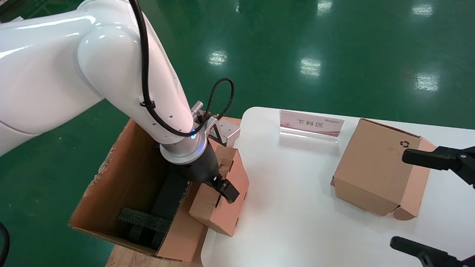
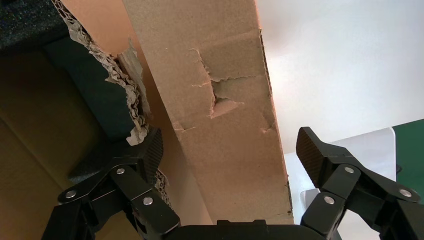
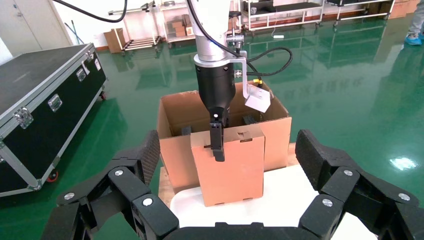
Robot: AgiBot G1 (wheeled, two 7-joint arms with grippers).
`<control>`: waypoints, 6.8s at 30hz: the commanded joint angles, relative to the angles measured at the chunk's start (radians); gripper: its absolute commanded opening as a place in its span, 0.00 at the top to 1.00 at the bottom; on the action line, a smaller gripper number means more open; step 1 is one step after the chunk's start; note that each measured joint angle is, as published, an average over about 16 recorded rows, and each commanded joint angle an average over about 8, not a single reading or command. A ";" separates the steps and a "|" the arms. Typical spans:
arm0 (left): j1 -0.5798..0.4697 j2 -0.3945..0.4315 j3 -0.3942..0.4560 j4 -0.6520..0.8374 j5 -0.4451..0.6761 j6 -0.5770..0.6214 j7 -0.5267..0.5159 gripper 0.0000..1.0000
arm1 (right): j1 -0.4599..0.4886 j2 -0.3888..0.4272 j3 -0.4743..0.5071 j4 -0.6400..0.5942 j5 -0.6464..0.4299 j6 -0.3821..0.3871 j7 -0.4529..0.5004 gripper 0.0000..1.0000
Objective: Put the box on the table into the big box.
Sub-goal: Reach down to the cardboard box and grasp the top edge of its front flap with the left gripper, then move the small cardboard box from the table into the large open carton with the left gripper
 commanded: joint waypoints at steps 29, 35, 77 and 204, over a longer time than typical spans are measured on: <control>0.002 0.000 0.001 0.001 0.001 -0.001 -0.002 1.00 | 0.000 0.000 0.000 0.000 0.000 0.000 0.000 0.00; 0.000 -0.007 -0.001 0.003 0.005 -0.002 0.003 1.00 | 0.000 0.000 0.000 0.000 0.000 0.000 0.000 0.00; -0.330 -0.284 -0.380 0.132 0.148 0.030 0.559 1.00 | 0.000 0.000 0.000 0.000 0.000 0.000 0.000 0.00; -0.183 -0.287 0.544 0.441 -0.147 -0.297 0.353 1.00 | 0.000 0.000 0.000 0.000 0.000 0.000 0.000 0.00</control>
